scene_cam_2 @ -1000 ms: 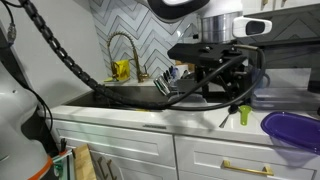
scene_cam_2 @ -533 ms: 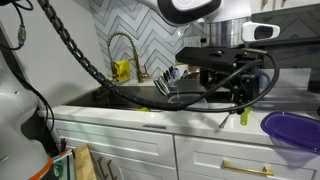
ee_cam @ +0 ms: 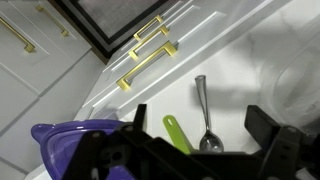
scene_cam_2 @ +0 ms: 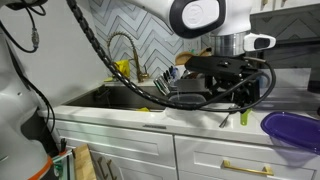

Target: Put the yellow spoon and silver spoon in the bowl, then put the bowl in the sink

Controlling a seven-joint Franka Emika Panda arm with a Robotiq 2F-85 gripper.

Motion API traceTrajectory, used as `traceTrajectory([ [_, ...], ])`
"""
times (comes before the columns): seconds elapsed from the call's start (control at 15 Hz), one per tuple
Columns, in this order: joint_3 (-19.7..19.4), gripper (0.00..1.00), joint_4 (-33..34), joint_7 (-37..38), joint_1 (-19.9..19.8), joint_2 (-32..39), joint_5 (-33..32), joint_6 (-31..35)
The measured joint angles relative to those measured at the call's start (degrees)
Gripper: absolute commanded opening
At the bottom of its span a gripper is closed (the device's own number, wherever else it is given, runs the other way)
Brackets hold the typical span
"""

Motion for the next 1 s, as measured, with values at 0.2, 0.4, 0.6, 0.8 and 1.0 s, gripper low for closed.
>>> traceTrajectory([
  [0.2, 1.86, 0.91, 3.50, -0.71, -0.87, 4.18, 0.75, 0.43],
  [0.4, 3.60, 0.64, 6.80, -1.85, -2.34, 7.74, 1.55, 0.43],
  [0.6, 5.43, 0.47, 9.61, -2.44, -3.74, 10.81, 1.95, 0.43],
  [0.8, 7.21, 0.66, 11.76, -2.66, -4.63, 13.17, 2.01, 0.38],
  [1.0, 8.67, 0.83, 13.06, -2.66, -4.83, 14.75, 2.00, -0.36],
])
